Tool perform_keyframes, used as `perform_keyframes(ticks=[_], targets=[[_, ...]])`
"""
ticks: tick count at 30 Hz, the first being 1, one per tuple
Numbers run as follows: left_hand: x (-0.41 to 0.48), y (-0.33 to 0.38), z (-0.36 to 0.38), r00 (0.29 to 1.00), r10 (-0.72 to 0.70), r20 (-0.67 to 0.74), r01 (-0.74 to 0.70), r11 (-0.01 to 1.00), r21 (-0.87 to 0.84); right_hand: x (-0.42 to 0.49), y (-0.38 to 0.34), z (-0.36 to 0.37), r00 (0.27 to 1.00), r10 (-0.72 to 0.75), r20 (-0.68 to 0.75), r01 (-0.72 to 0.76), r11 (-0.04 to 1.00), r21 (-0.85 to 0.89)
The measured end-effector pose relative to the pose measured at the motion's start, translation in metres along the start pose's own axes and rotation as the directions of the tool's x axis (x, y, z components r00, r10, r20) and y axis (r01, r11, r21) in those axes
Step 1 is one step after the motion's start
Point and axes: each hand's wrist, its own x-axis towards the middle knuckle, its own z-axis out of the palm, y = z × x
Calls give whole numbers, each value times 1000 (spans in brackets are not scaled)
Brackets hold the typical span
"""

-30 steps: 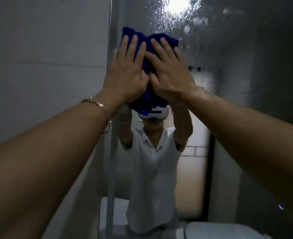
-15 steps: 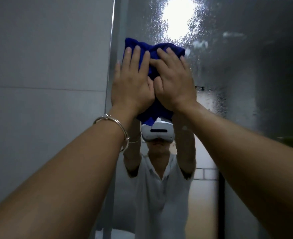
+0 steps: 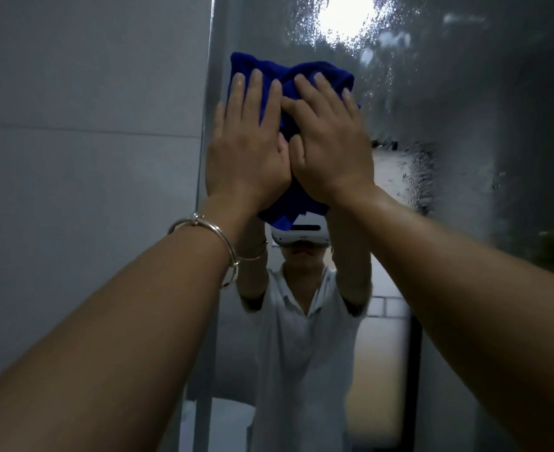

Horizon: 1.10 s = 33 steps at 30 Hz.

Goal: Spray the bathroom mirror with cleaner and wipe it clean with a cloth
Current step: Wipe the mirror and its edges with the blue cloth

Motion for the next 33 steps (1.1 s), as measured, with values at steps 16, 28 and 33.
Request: perform_keyframes(ticks=[16, 28, 33], targets=[[-91, -13, -1, 998, -18, 67, 17, 1000, 15, -74, -39, 15, 998, -55, 12, 55, 998, -28], [-158, -29, -5, 988, 33, 150, -37, 999, 23, -131, -66, 21, 988, -108, 109, 113, 993, -43], [-146, -38, -6, 979, 124, 161, -126, 992, 4, -115, -53, 15, 959, -228, 169, 238, 970, -42]])
